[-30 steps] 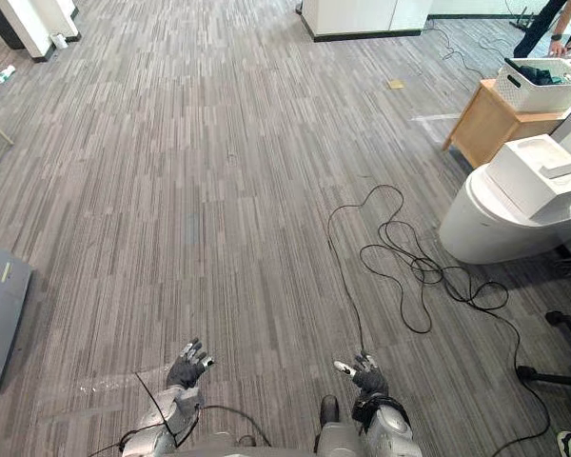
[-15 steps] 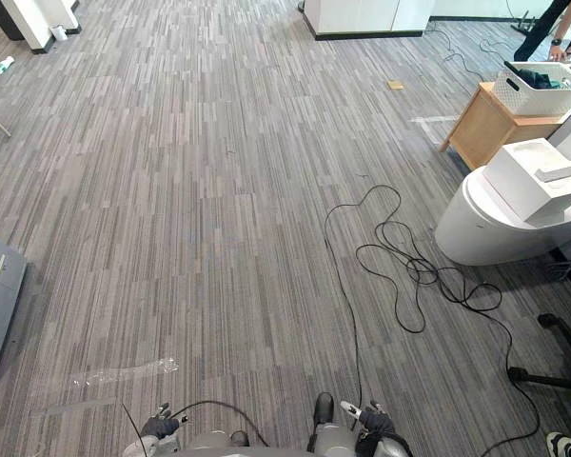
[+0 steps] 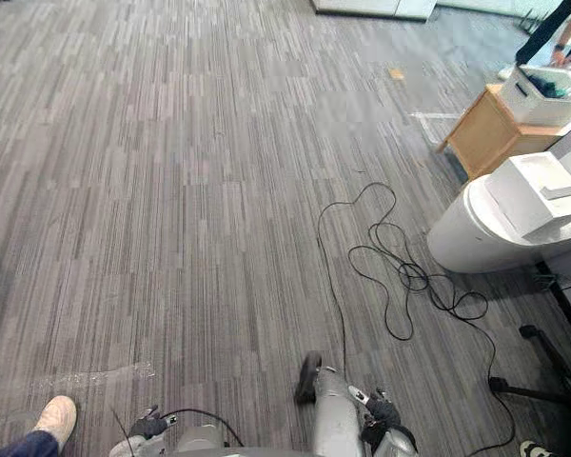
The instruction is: Organize washtable
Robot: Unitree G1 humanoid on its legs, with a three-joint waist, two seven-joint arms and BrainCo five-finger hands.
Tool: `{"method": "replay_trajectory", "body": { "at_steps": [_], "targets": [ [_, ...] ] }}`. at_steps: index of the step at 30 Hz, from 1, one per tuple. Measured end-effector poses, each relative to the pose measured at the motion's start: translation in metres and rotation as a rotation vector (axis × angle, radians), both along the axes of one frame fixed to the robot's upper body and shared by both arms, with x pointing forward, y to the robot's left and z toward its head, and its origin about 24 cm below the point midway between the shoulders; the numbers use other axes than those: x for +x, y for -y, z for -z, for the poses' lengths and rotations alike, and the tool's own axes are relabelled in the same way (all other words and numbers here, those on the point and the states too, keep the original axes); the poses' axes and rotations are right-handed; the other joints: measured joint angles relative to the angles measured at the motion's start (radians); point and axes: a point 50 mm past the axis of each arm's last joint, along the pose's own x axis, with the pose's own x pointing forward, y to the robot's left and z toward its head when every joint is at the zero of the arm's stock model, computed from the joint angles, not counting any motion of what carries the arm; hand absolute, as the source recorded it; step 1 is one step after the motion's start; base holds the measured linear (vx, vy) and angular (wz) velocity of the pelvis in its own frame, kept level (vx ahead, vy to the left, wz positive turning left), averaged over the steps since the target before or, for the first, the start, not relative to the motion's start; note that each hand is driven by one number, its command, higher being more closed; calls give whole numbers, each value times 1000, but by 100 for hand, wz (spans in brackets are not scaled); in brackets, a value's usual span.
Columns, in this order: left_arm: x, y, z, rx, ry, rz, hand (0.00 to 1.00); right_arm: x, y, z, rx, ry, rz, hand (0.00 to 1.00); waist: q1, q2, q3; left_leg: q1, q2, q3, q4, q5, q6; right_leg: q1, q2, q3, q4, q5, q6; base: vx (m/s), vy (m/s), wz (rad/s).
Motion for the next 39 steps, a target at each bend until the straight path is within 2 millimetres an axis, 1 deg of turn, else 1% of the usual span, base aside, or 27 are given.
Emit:
{"method": "replay_trajectory", "body": {
  "at_steps": [1,2,3,5,7,9,12,13,14,15,16,17,18,20,21,23,24,25,26,27,28,30,32,34,36,38,39],
  "targets": [
    [0,3,0,-8,0,15,0,3,3,-1,-8,6,0,0,1,10,5,-6,15,-12,33,33,-14,-5,-1,-2,51,-33,-10,771,-282,19],
    [0,10,2,-32,1,3,0,4,11,-4,-28,11,5,0,4,27,7,-34,33,-28,129,130,13,-2,-3,-9,127,-85,-30,793,-319,12],
    [-1,10,2,-44,6,-21,0,3,11,-3,-29,4,3,0,5,28,8,-75,40,-29,252,292,93,35,-11,-16,171,-129,-51,788,-334,13],
    [-8,7,3,-46,-7,-48,0,-1,6,-1,-19,-8,-9,0,10,30,0,-143,91,-21,477,542,118,171,26,-19,87,-195,-46,761,-339,-32],
    [-9,6,3,-49,-8,-64,0,2,3,-1,-15,0,-22,0,33,65,-13,-279,159,-8,834,403,134,315,115,27,-36,-210,-37,783,-234,-91],
    [-6,-1,0,-49,20,-114,0,0,-7,2,7,-16,-32,0,32,40,1,-351,169,26,945,305,166,459,126,59,-116,-210,-37,639,-26,-37],
    [10,-5,-8,-44,116,-146,0,-3,-12,4,13,-33,-33,0,39,1,10,-519,128,61,895,210,179,648,85,88,-228,-212,-34,625,138,-13],
    [19,-5,-12,-36,152,-136,0,1,-8,2,-2,-24,-33,0,46,-8,9,-607,94,65,809,179,179,689,50,93,-252,-225,-9,440,209,-28],
    [24,-5,-15,-28,170,-133,0,2,-7,1,-6,-22,-36,0,56,-16,9,-646,72,66,746,173,182,706,23,95,-259,-241,18,548,302,-36],
    [32,-3,-18,-16,192,-102,0,2,-5,1,-16,-20,-45,0,74,-21,8,-704,28,58,563,181,172,746,-24,83,-267,-283,96,580,345,-28],
    [33,1,-18,-13,192,-73,0,1,-2,0,-28,-21,-52,0,83,-1,-5,-705,0,36,334,231,122,780,-29,75,-272,-314,149,610,357,-13],
    [33,8,-16,-18,183,-36,0,-4,1,1,-36,-38,-59,0,80,23,-14,-697,-14,15,237,369,232,823,-35,78,-281,-344,191,655,351,42],
    [43,5,-20,16,196,-2,0,1,-15,3,-1,-29,-89,0,65,-30,-23,-702,-66,38,236,343,221,823,-68,87,-278,-348,188,712,288,47],
    [50,5,-24,32,222,17,0,13,-28,1,14,3,-123,0,91,-44,-26,-703,-78,39,268,312,245,802,-28,142,-290,-279,167,625,211,20],
    [49,5,-24,51,223,33,0,19,-31,-1,12,15,-147,0,96,-55,-32,-690,-80,56,313,273,262,808,-42,141,-271,-249,167,440,151,-17],
    [50,5,-25,98,210,99,0,21,-36,-2,-5,22,-194,0,106,-83,-53,-650,-99,101,325,236,291,789,-87,224,-194,-213,188,416,164,-34],
    [48,7,-24,121,201,157,0,19,-35,-1,-21,13,-221,0,107,-92,-67,-613,-117,115,307,203,286,737,-112,268,-75,-180,223,305,151,-32],
    [47,8,-24,124,196,173,0,19,-34,-1,-29,10,-231,0,107,-92,-73,-593,-127,115,293,180,287,701,-121,290,4,-159,222,355,195,-18],
    [45,8,-23,133,188,205,0,13,-35,1,-34,-10,-246,0,94,-104,-79,-551,-152,122,271,148,290,625,-141,333,172,-77,221,347,179,12],
    [42,8,-21,139,169,226,0,6,-35,4,-30,-31,-247,0,80,-112,-82,-501,-178,119,251,116,297,571,-153,361,312,62,212,434,176,19],
    [40,8,-20,141,154,237,0,-1,-35,6,-26,-50,-242,0,80,-116,-81,-465,-193,115,235,100,294,539,-162,369,391,122,204,376,120,15],
    [25,5,-13,141,97,238,0,-18,-35,11,-10,-87,-222,0,67,-109,-79,-324,-227,86,165,63,305,401,-146,326,696,-21,127,382,80,25],
    [12,2,-9,138,52,231,0,-14,-31,8,-24,-67,-217,0,25,-96,-81,-211,-238,39,76,62,310,302,-119,217,722,-161,95,499,34,61],
    [11,3,-7,128,36,229,0,-16,-27,8,-18,-52,-185,0,22,-89,-80,-158,-235,-13,38,48,303,220,-75,174,619,-231,105,399,-20,60],
    [7,4,-4,100,12,194,0,-18,-22,7,-8,-36,-113,0,16,-82,-78,-107,-214,-73,19,6,287,140,-17,147,243,-230,149,516,-129,92],
    [4,4,-2,79,7,132,0,-25,-18,9,-1,-63,-80,0,10,-84,-77,-8,-212,-109,-43,-23,260,142,-10,96,-126,-81,162,691,-221,90],
    [-3,7,1,64,-23,122,0,-30,-12,10,-4,-79,-53,0,-6,-59,-88,58,-188,-139,-90,-30,233,139,13,88,-190,33,136,910,-265,84]
  ]
}}
